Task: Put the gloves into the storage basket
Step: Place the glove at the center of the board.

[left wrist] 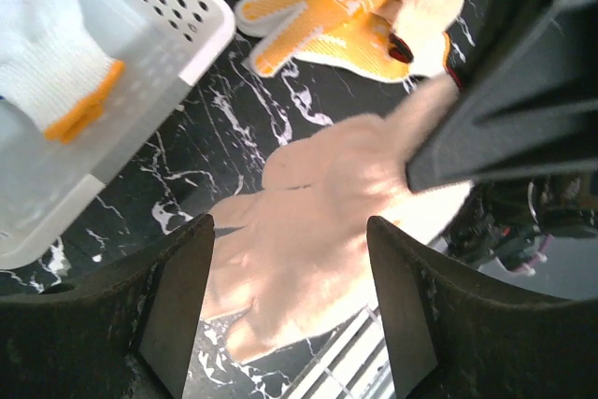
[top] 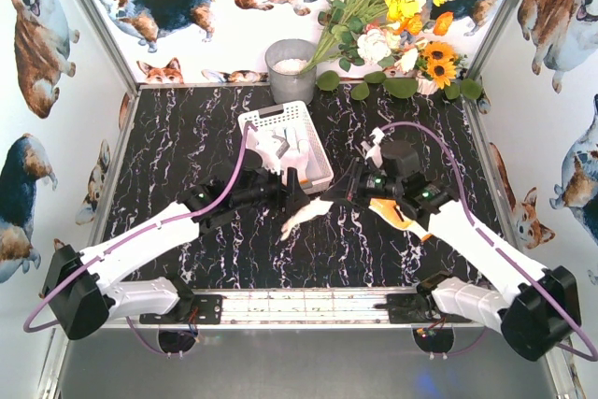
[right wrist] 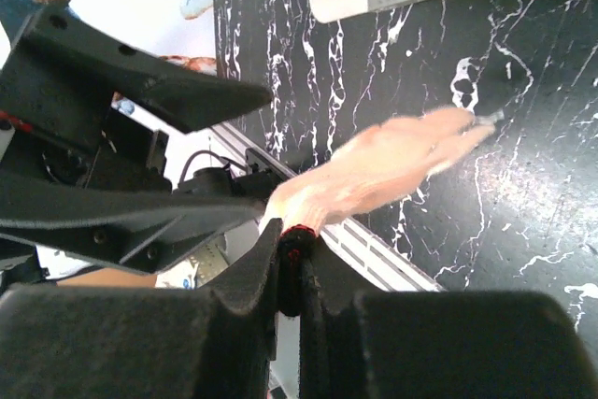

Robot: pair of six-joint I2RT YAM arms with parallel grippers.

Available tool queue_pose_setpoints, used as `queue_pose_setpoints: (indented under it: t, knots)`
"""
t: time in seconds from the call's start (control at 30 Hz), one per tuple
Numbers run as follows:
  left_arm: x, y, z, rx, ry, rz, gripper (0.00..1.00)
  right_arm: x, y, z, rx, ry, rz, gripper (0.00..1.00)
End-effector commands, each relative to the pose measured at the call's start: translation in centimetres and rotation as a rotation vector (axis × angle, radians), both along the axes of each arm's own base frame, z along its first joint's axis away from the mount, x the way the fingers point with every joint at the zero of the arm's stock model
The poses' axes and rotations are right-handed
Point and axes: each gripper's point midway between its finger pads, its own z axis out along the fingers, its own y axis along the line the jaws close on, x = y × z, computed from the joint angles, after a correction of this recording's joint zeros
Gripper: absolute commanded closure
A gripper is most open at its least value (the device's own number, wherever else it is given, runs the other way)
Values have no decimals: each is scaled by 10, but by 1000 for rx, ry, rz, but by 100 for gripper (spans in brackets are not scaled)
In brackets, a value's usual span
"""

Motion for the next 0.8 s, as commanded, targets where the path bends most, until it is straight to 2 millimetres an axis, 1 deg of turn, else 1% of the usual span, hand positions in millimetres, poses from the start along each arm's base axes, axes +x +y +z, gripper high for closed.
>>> queue_pose_setpoints:
  t: [0.0, 0.07, 0.13, 0.23, 0.3, 0.37, 0.47, 0.5, 0.57, 0.6, 0.63, 0.73, 0.77]
  knots:
    - [17, 8, 13, -21, -64, 113, 39, 3, 10, 12, -22, -90, -83, 100]
    - [14, 10, 8, -16, -53, 111, 38, -15, 12, -19, -96, -22, -90, 100]
    - [10, 9, -2, -7, -25, 102, 38, -33, 12, -53, -152, 53, -103, 100]
    - [1, 6, -16, -4, 19, 87, 38, -53, 10, -90, -174, 147, -129, 100]
    - [-6, 2, -23, -3, 48, 83, 38, -62, 5, -103, -184, 187, -152, 100]
    - [-14, 3, -38, 24, 109, 112, 39, -69, 1, -113, -196, 217, -170, 100]
    - [-28, 3, -61, 61, 228, 175, 40, -80, -2, -121, -210, 246, -168, 100]
    - [-33, 0, -63, 59, 250, 181, 41, -85, -2, -125, -223, 259, -164, 100]
    - [-48, -2, -80, 77, 300, 196, 43, -93, -2, -131, -242, 278, -152, 100]
    - [-54, -4, -84, 77, 315, 201, 44, -97, 0, -133, -248, 284, -141, 100]
    - [-59, -8, -86, 72, 329, 202, 45, -100, 1, -135, -254, 290, -130, 96]
    - [-70, -12, -94, 79, 360, 226, 48, -105, 3, -134, -270, 280, -99, 68]
    - [-73, -12, -97, 84, 368, 233, 49, -106, 0, -133, -293, 269, -91, 61]
